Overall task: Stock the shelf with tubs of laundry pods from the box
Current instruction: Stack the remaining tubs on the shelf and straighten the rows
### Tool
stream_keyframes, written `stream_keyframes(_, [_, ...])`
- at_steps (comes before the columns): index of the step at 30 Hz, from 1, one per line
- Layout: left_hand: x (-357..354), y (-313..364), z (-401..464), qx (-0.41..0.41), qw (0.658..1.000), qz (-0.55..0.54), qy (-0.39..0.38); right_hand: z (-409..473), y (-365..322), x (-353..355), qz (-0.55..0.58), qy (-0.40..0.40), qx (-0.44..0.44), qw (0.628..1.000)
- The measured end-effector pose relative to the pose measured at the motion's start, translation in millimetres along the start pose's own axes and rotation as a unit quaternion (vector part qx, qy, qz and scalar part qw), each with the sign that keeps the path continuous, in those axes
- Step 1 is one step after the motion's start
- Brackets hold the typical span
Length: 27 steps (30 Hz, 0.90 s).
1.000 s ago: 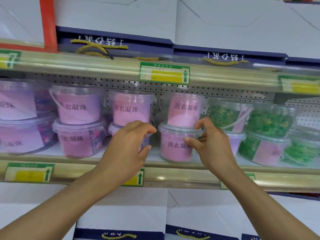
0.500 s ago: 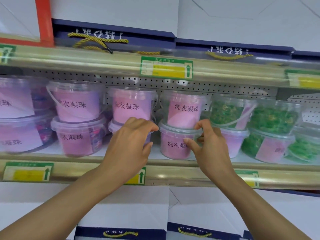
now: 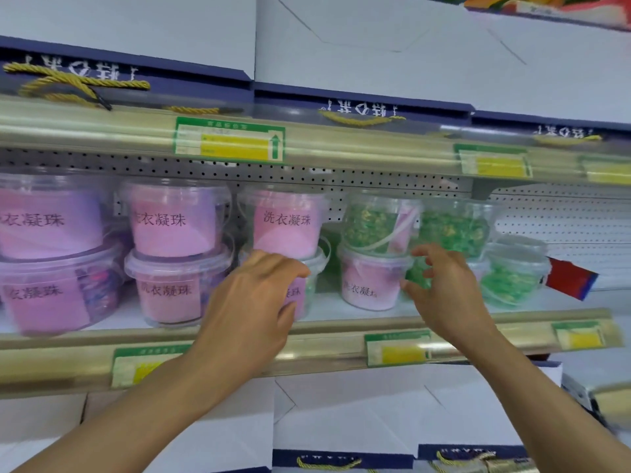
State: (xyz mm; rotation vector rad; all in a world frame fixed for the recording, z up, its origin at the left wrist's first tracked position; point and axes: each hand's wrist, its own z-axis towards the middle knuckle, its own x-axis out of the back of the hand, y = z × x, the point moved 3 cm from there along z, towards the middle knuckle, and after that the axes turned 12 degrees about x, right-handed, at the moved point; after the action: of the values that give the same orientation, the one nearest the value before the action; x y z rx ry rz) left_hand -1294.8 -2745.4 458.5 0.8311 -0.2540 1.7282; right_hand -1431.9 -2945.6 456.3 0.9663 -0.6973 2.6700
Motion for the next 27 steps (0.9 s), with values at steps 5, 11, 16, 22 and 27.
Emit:
stream_keyframes(5, [-14, 24, 10, 0.016, 0.999, -0.02, -0.02, 8, 10, -9, -0.01, -0.033, 0.034, 0.999])
stream_keyframes(11, [-38, 47, 13, 0.064, 0.994, -0.066, -0.057, 18, 12, -7, -0.056, -0.032, 0.087, 0.994])
stream_keyframes(16, [-59, 61, 16, 0.127, 0.981, -0.091, -0.116, 14, 15, -6, -0.031, -0.009, 0.102, 0.994])
stream_keyframes(22, [-83, 65, 24, 0.197, 0.951, -0.137, -0.194, 3, 19, 5, 0.008, 0.037, 0.103, 0.994])
stream_keyframes(27, [-95, 57, 34, 0.195, 0.944, -0.165, -0.209, -8, 56, 35, -0.011, 0.159, 0.01, 0.987])
